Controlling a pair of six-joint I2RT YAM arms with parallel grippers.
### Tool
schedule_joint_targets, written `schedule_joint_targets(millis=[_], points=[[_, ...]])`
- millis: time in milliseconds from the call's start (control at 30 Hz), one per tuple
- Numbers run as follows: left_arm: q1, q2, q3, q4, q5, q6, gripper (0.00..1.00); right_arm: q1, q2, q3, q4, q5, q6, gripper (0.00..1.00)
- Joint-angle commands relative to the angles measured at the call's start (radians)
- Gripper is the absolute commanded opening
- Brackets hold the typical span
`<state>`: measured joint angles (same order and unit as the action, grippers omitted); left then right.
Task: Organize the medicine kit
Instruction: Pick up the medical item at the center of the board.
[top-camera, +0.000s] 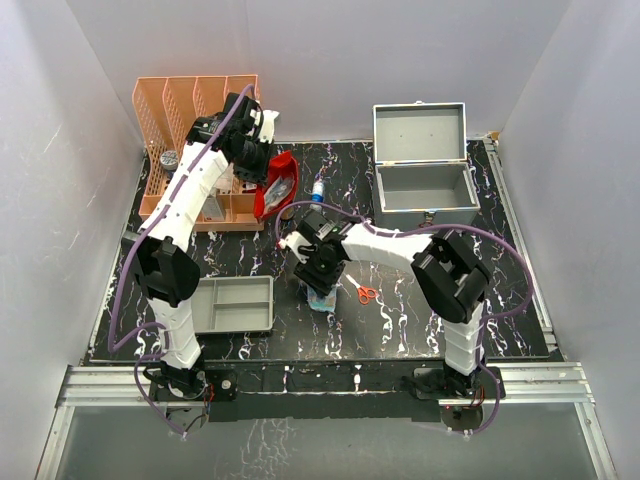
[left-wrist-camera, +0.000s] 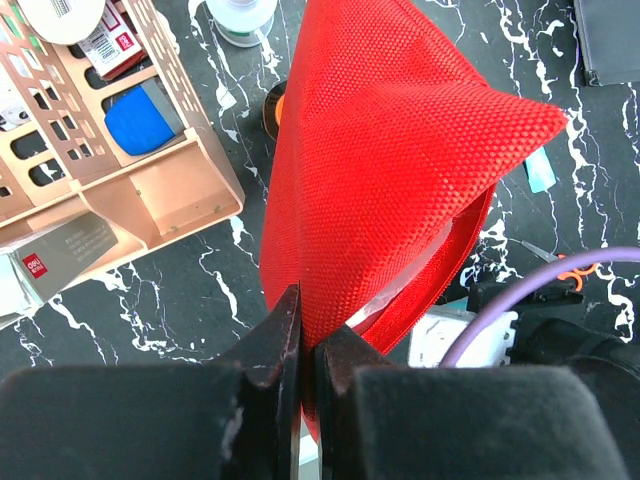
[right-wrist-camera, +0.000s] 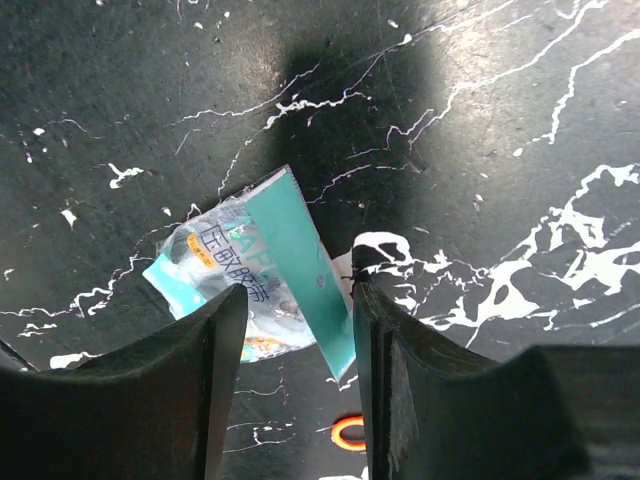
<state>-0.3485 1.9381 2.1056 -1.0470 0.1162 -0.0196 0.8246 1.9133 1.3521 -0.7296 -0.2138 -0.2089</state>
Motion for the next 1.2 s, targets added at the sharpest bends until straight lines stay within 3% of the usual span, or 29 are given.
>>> schedule_joint_targets(millis=[0,300,667,933,1167], points=[[0.008,-0.077,-0.012,-0.002,0.011,-0.003,0.00,0.008,0.019,0.010,0.025,0.014,-0.075,0.45],[0.010,-0.074,-0.009,0.000,0.022,0.005,0.00,0.029,0.073,-0.008,0.037,0.050,-0.081,0.41],[0.014,-0.074,-0.005,0.000,0.025,0.001,0.00,0.050,0.088,-0.037,0.007,0.036,-0.030,0.01],[0.015,-0.073,0.001,-0.002,0.019,0.005,0.00,0.032,-0.028,0.022,-0.004,0.018,0.060,0.00],[0.012,-0.068,0.015,0.000,0.025,0.007,0.00,-0.064,-0.142,0.166,-0.043,0.045,0.163,0.00]])
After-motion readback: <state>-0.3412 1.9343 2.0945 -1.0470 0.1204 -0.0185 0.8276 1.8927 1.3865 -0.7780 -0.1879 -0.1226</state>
